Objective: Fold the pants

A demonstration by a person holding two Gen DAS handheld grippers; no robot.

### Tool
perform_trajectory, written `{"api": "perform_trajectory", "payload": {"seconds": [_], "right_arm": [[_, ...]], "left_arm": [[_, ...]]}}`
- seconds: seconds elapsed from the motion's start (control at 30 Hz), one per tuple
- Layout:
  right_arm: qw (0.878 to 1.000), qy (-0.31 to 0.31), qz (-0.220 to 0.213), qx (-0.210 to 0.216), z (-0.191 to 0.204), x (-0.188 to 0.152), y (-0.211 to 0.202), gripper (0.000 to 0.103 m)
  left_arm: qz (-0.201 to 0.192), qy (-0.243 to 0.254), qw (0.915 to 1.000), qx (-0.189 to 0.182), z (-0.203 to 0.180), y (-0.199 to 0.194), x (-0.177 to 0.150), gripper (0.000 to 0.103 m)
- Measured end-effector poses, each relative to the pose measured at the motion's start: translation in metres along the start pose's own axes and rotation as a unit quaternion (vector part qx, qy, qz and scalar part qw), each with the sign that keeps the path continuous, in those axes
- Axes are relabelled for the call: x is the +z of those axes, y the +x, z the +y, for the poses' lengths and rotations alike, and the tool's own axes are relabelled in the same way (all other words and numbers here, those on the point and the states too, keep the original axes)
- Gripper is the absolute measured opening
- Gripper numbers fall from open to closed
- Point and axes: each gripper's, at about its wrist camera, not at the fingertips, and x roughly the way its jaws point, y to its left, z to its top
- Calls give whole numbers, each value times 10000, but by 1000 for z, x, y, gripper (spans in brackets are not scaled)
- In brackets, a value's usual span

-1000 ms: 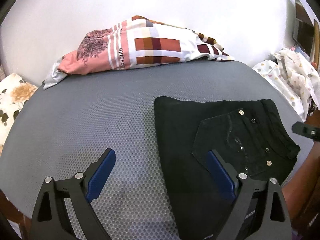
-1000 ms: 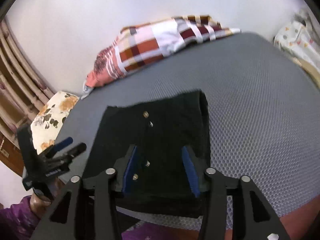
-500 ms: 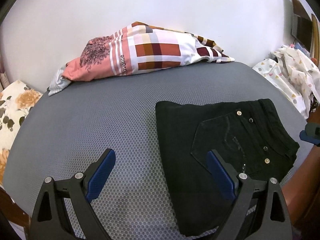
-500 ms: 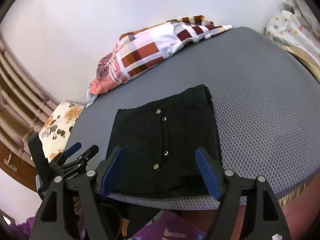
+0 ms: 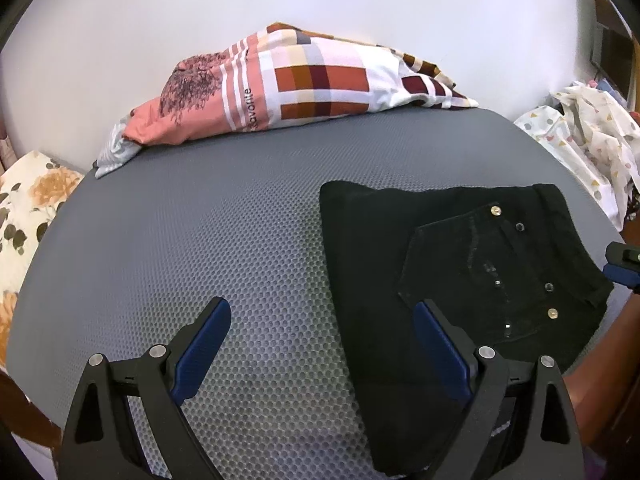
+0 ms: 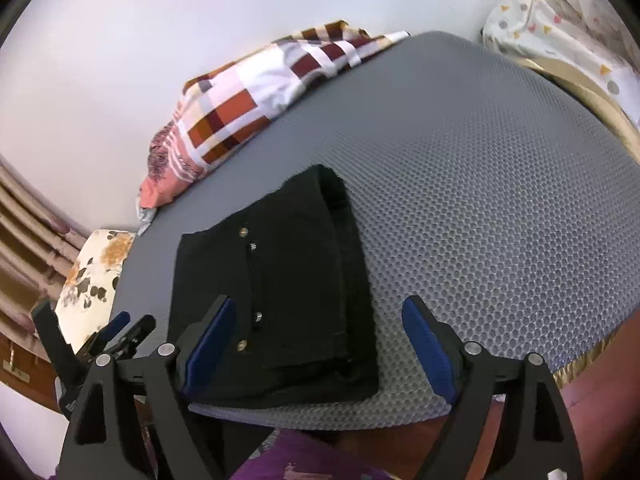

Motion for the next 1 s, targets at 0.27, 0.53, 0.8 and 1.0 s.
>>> {"api": "perform_trajectory", "payload": {"seconds": [0.27, 0.53, 0.8, 1.0], "right_arm": [[9990, -263, 345, -132, -8, 21, 34, 84], [9928, -473, 970, 521, -11, 37, 69, 82], [9799, -910, 1496, 954, -1, 40, 82, 40], [9738, -925, 1777, 1078, -9, 45, 84, 48]], "left_arm": [[859, -217, 9908, -1025, 17, 43, 3, 93], [1323, -464, 9500, -2791, 22, 76, 12, 92], [1536, -35, 9256, -3459, 14, 85, 27, 79], [1737, 441, 9197, -3494, 16, 86, 30, 78]]}}
